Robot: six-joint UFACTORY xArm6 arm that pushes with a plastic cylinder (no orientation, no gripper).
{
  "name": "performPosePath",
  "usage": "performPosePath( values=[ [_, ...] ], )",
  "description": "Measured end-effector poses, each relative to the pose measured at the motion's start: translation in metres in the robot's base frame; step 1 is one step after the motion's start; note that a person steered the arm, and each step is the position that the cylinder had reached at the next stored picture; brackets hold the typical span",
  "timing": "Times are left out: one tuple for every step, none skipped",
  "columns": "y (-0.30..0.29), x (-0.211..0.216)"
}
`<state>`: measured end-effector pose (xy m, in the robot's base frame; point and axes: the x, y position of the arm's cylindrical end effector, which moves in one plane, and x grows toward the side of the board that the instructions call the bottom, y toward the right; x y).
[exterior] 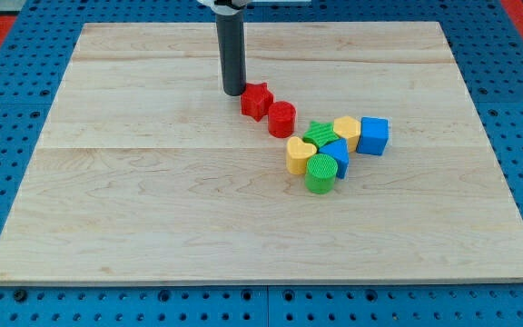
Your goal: Push red star along with red circle slightly right and down
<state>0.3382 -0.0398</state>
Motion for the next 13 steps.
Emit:
performPosePath(
  values=[
    [-0.003,0.040],
    [0.000,0.061],
    [0.005,0.089],
    [0.005,0.090],
    [0.005,0.073],
    [0.005,0.065],
    [0.001,0.062],
    [-0.020,0.061],
    [-0.043,0.038],
    [-0.040,0.035],
    [-0.016,0.013],
    [-0.002,0.012],
    [0.008,0.012]
  ],
)
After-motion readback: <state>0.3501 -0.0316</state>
